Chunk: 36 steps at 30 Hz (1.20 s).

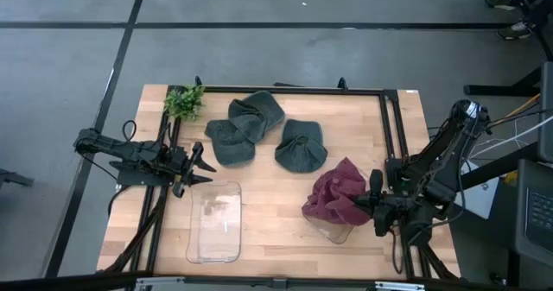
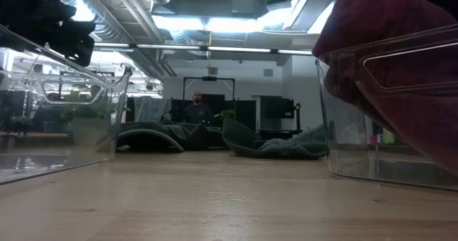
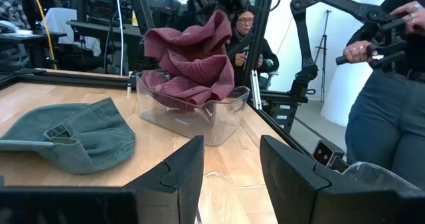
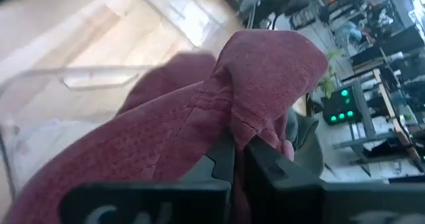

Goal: Pick & Place hat
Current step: Put the red cap into the right transparent bin

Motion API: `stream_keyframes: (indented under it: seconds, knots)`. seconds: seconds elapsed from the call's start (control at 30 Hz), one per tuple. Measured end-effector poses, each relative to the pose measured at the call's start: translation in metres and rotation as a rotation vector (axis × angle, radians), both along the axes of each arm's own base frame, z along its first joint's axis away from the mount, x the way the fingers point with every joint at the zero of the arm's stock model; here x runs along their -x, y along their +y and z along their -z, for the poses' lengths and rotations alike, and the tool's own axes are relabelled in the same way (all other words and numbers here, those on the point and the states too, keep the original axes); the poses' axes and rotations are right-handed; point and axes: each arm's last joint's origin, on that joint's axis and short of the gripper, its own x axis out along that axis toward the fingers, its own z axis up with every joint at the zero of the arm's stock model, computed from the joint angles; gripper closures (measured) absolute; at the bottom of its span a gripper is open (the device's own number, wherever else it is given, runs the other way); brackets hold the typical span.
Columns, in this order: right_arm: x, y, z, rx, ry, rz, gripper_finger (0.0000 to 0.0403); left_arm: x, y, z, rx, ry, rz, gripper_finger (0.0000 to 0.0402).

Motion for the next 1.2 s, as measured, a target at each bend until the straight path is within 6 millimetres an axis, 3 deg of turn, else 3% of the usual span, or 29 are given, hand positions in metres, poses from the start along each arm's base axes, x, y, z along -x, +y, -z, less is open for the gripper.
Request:
stream_keyframes:
  seconds: [0.23, 0.73, 1.2]
  knots:
    - [-0.005, 0.0, 0.03, 0.017, -0.027, -0.012, 0.0389, 0.0, 0.0, 0.0, 0.0, 0.0, -0.001, 0.0258]
    - [-0.008, 0.001, 0.032, 0.007, -0.177, 0.101, 0.0389, 0.0, 0.0, 0.0, 0.0, 0.0, 0.0, 0.0258]
    - [-0.015, 0.011, 0.074, -0.077, -0.188, 0.118, 0.0389, 0.0, 0.0, 0.0, 0.0, 0.0, -0.001, 0.0258]
